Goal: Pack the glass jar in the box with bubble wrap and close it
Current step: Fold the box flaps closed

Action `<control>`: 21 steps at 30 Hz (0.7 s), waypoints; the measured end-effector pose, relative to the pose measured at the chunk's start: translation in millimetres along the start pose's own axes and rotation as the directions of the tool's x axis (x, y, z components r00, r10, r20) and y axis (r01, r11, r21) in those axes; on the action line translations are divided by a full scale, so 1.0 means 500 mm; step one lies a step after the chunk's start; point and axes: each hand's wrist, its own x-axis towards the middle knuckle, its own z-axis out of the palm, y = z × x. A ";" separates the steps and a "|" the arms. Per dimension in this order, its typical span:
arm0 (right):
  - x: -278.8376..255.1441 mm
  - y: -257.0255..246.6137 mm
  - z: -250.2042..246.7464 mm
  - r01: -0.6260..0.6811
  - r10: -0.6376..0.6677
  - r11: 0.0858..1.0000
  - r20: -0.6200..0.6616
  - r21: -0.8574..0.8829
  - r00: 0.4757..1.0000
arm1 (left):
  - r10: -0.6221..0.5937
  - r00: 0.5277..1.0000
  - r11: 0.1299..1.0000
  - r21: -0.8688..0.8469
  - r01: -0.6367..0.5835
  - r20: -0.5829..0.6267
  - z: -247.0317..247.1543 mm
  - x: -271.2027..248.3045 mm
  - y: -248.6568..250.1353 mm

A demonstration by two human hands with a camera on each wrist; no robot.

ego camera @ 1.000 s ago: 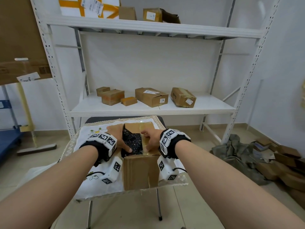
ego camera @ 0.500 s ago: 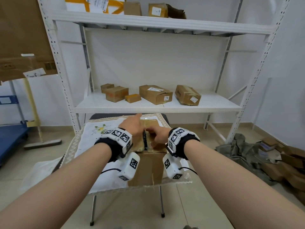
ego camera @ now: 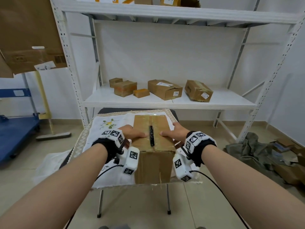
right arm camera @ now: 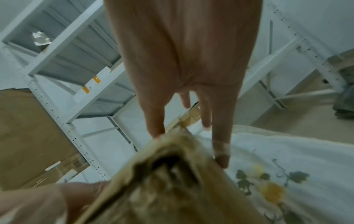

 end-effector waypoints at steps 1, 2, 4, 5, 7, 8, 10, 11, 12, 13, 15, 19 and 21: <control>0.000 0.001 0.003 -0.002 0.002 1.000 0.003 0.022 1.000 | 0.011 1.000 1.000 -0.021 -0.011 0.017 -0.004 0.008 -0.004; 0.002 -0.001 0.004 0.001 -0.002 0.999 0.004 0.046 1.000 | 0.013 0.999 1.000 -0.023 -0.012 0.036 -0.009 0.013 -0.006; 0.012 -0.006 0.004 0.004 -0.004 0.997 0.007 0.072 1.000 | 0.004 0.998 1.000 0.002 -0.004 0.057 -0.020 0.015 -0.004; 0.014 -0.009 0.005 0.005 -0.005 0.997 0.003 0.071 1.000 | 0.007 0.999 1.000 0.011 -0.007 0.051 -0.023 0.014 -0.003; 0.023 -0.005 0.014 0.007 -0.007 1.000 -0.034 0.010 0.999 | 0.030 1.000 0.999 0.016 -0.030 0.008 -0.016 0.017 -0.004; 0.021 -0.003 0.019 0.012 -0.014 0.999 -0.053 -0.033 0.998 | 0.046 0.999 0.999 0.011 -0.046 -0.015 -0.009 0.019 -0.006; 0.022 0.005 0.031 0.031 -0.038 0.997 -0.094 -0.068 0.995 | 0.068 0.997 0.998 -0.013 -0.068 -0.042 0.005 0.019 -0.011; 0.022 0.006 0.033 0.034 -0.040 0.997 -0.110 -0.063 0.993 | 0.070 0.997 0.997 -0.017 -0.071 -0.043 0.009 0.016 -0.010; 0.016 0.005 0.033 0.036 -0.043 0.998 -0.116 -0.057 0.992 | 0.068 0.997 0.997 -0.017 -0.069 -0.048 0.010 0.009 -0.008; 0.011 0.003 0.032 0.035 -0.040 0.998 -0.115 -0.044 0.993 | 0.065 0.996 0.998 -0.015 -0.066 -0.059 0.009 0.003 -0.006; 0.001 -0.004 0.031 0.028 -0.029 1.000 -0.112 -0.013 0.993 | 0.065 0.993 0.998 -0.002 -0.066 -0.094 0.005 -0.010 -0.001; -0.026 -0.010 0.036 0.030 -0.025 0.999 -0.107 0.037 0.994 | 0.056 0.986 0.998 0.005 -0.056 -0.159 0.008 -0.026 -0.002; -0.043 -0.015 0.043 0.048 -0.043 0.998 -0.121 0.036 0.992 | 0.057 0.982 0.998 0.005 -0.057 -0.178 0.011 -0.038 0.002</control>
